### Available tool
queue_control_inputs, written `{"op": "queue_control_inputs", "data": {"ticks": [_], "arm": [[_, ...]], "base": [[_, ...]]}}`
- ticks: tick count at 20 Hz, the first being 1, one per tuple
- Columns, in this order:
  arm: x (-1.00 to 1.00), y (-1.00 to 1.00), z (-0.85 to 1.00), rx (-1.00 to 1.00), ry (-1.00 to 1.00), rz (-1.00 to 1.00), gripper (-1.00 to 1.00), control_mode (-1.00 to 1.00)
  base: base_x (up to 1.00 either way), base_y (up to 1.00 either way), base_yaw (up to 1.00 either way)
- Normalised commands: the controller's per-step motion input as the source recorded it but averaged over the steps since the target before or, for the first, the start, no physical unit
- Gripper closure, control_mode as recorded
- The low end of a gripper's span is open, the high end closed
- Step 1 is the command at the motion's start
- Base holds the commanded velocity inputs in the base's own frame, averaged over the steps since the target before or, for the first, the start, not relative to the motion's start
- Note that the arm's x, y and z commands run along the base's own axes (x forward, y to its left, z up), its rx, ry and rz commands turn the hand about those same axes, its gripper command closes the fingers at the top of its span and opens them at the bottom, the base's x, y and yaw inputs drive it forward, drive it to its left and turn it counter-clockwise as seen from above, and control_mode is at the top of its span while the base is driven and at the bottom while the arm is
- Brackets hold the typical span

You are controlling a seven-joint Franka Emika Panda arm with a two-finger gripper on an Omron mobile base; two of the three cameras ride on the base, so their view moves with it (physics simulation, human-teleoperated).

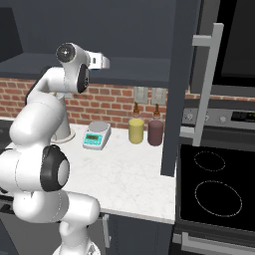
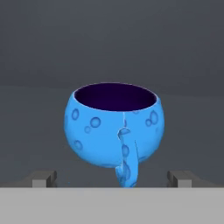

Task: Gather all objects into one cabinet and sort the glasses and bowls to opposite sides.

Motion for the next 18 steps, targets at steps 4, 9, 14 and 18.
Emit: {"op": "queue_control_inputs", "data": {"ticks": [4, 9, 14, 18], "arm": [[0.00, 0.02, -0.10, -0.01, 0.01, 0.00, -1.00, -1.00], [0.03, 0.00, 0.00, 0.00, 0.00, 0.00, -1.00, -1.00], [0.03, 0.00, 0.00, 0.00, 0.00, 0.00, -1.00, -1.00], [0.06, 0.00, 0.00, 0.00, 0.00, 0.00, -1.00, -1.00]], "base": [[0.00, 0.00, 0.00], [0.00, 0.00, 0.00], [0.00, 0.00, 0.00], [0.00, 0.00, 0.00]]}}
